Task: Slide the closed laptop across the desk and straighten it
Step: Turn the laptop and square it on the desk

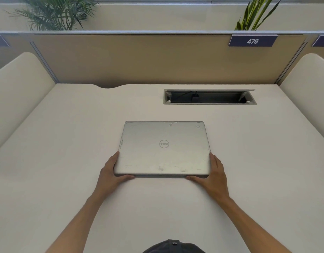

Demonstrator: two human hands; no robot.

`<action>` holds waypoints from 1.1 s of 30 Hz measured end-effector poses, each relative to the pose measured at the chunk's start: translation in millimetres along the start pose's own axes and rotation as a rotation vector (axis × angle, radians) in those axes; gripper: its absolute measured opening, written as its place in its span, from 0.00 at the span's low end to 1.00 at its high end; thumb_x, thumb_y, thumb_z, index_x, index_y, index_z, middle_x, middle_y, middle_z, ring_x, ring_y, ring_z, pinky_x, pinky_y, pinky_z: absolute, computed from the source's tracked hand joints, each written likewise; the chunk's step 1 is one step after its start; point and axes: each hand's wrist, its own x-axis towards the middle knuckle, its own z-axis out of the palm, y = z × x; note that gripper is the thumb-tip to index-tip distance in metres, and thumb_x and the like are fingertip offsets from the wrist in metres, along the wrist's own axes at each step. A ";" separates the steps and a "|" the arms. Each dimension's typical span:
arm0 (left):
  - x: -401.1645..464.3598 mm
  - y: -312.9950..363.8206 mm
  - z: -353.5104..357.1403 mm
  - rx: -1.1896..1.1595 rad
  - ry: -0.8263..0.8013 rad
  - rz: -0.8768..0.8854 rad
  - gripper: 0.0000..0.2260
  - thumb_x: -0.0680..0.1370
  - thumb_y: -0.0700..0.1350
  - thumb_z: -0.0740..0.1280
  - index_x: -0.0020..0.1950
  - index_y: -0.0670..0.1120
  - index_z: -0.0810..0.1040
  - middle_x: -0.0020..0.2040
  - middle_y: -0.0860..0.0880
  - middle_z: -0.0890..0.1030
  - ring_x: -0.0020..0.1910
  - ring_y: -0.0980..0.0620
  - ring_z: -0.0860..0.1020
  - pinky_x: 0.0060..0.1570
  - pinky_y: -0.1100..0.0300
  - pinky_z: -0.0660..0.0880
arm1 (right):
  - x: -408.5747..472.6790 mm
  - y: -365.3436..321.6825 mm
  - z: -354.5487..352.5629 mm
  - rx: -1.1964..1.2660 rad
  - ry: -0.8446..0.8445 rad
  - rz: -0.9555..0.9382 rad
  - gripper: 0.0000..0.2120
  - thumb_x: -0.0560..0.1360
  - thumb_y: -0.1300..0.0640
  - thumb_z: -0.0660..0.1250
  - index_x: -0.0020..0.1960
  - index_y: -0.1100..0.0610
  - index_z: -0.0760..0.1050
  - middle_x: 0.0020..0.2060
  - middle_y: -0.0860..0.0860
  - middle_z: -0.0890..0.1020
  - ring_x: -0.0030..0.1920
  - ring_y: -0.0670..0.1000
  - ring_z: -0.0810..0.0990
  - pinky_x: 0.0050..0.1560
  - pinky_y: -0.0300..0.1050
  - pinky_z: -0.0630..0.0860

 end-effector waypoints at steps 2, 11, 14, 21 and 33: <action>-2.3 -0.5 2.9 0.032 0.006 0.012 0.53 0.58 0.69 0.76 0.78 0.59 0.56 0.68 0.75 0.63 0.67 0.69 0.64 0.64 0.67 0.62 | -0.8 -0.6 0.2 -0.029 -0.023 -0.009 0.65 0.52 0.21 0.68 0.79 0.53 0.54 0.75 0.49 0.63 0.74 0.49 0.62 0.69 0.47 0.67; -11.5 -6.9 11.5 0.179 0.087 0.052 0.49 0.63 0.75 0.66 0.78 0.57 0.53 0.75 0.61 0.63 0.73 0.59 0.63 0.65 0.61 0.62 | -3.5 -3.8 -0.6 -0.058 -0.055 0.004 0.66 0.54 0.21 0.69 0.80 0.53 0.49 0.78 0.48 0.58 0.77 0.47 0.56 0.73 0.43 0.59; -11.2 -6.8 13.8 0.193 0.089 0.054 0.50 0.63 0.75 0.67 0.79 0.57 0.53 0.77 0.58 0.62 0.75 0.56 0.62 0.67 0.61 0.61 | -3.4 -3.7 -0.9 -0.055 -0.057 0.011 0.66 0.54 0.20 0.68 0.80 0.52 0.49 0.78 0.47 0.58 0.77 0.46 0.56 0.72 0.42 0.59; -10.0 -5.4 17.1 0.210 0.115 0.068 0.50 0.63 0.74 0.68 0.78 0.56 0.53 0.76 0.59 0.64 0.74 0.56 0.64 0.66 0.58 0.65 | -3.0 -2.9 0.0 -0.050 -0.060 0.016 0.66 0.54 0.19 0.67 0.80 0.52 0.49 0.78 0.47 0.58 0.77 0.46 0.55 0.72 0.44 0.61; -9.8 -6.1 18.9 0.215 0.114 0.041 0.51 0.61 0.76 0.67 0.78 0.58 0.52 0.76 0.60 0.63 0.74 0.58 0.63 0.66 0.58 0.64 | -2.3 -0.5 0.0 -0.083 -0.056 0.003 0.65 0.55 0.19 0.66 0.80 0.53 0.49 0.78 0.48 0.57 0.77 0.46 0.55 0.72 0.43 0.60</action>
